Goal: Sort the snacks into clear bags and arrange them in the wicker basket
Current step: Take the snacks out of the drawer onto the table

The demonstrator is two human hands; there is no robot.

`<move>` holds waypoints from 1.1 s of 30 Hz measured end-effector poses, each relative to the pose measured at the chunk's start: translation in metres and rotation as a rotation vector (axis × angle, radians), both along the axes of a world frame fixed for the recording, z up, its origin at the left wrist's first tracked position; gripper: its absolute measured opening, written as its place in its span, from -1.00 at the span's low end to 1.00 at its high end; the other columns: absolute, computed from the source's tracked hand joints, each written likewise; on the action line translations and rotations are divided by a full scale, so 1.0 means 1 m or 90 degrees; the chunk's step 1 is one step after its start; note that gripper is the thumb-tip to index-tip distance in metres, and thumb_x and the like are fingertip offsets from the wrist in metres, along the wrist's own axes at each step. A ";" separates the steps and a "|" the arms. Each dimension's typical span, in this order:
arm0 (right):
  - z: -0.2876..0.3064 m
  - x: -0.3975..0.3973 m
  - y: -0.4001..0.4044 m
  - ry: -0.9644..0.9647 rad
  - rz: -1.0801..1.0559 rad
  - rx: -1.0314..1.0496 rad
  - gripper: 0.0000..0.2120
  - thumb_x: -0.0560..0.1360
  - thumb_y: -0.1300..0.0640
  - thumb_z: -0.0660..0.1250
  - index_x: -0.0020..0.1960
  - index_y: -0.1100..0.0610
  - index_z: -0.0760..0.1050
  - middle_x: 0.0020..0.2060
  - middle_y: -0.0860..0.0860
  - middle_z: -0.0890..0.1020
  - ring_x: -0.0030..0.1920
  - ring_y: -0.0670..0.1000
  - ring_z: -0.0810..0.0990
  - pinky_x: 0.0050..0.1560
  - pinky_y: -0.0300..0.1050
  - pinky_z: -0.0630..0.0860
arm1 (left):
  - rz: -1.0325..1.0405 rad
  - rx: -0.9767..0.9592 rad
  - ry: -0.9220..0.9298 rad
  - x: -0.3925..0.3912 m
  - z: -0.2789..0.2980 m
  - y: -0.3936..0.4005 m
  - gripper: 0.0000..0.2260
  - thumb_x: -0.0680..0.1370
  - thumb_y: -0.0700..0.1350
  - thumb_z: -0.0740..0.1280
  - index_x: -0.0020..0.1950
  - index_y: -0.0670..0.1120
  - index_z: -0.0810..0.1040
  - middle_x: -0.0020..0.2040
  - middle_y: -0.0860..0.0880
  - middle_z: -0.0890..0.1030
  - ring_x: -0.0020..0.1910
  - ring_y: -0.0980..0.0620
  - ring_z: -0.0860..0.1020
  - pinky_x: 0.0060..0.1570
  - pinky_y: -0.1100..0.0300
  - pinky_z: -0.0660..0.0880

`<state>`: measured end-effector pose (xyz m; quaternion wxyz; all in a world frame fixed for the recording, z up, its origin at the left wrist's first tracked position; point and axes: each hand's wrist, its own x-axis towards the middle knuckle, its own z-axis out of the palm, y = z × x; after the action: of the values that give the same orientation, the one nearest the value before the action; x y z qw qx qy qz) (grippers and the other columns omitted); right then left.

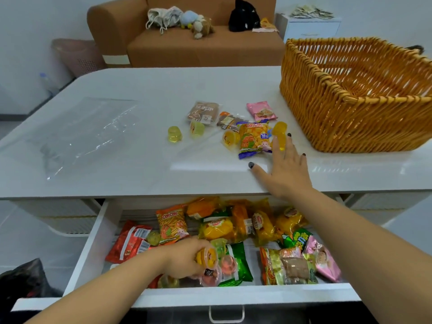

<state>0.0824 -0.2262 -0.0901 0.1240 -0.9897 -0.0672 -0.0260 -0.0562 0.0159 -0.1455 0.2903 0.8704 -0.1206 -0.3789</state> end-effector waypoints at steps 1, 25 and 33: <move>0.000 0.000 0.000 0.002 0.002 -0.008 -0.12 0.48 -0.44 -0.02 0.57 0.03 -0.27 0.54 0.12 -0.28 0.55 0.16 -0.18 0.50 0.21 -0.13 | 0.005 -0.019 0.005 -0.001 0.004 -0.001 -0.76 0.51 -0.16 0.37 0.15 0.05 0.51 0.13 -0.01 0.54 0.12 -0.01 0.52 0.16 0.11 0.49; -0.001 0.003 0.001 -0.002 0.015 -0.042 -0.21 0.48 -0.44 -0.08 0.56 -0.11 -0.26 0.53 0.09 -0.31 0.55 0.20 -0.15 0.49 0.27 -0.14 | 0.364 -0.006 -0.498 0.211 0.140 -0.023 -0.75 0.49 -0.14 0.42 0.13 -0.18 0.55 0.12 -0.18 0.58 0.08 -0.18 0.55 0.08 -0.05 0.55; -0.002 0.004 0.000 -0.004 0.024 -0.034 -0.21 0.48 -0.44 -0.07 0.56 -0.10 -0.24 0.54 0.07 -0.30 0.54 0.21 -0.14 0.48 0.29 -0.15 | 0.498 -0.016 -0.523 0.237 0.110 -0.035 -0.77 0.53 -0.06 0.37 0.16 -0.08 0.50 0.20 -0.13 0.54 0.15 -0.17 0.52 0.17 -0.04 0.49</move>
<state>0.0868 -0.2259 -0.0917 0.0982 -0.9911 -0.0867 -0.0248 0.1809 -0.0192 -0.0358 0.3488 0.9226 0.1029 0.1285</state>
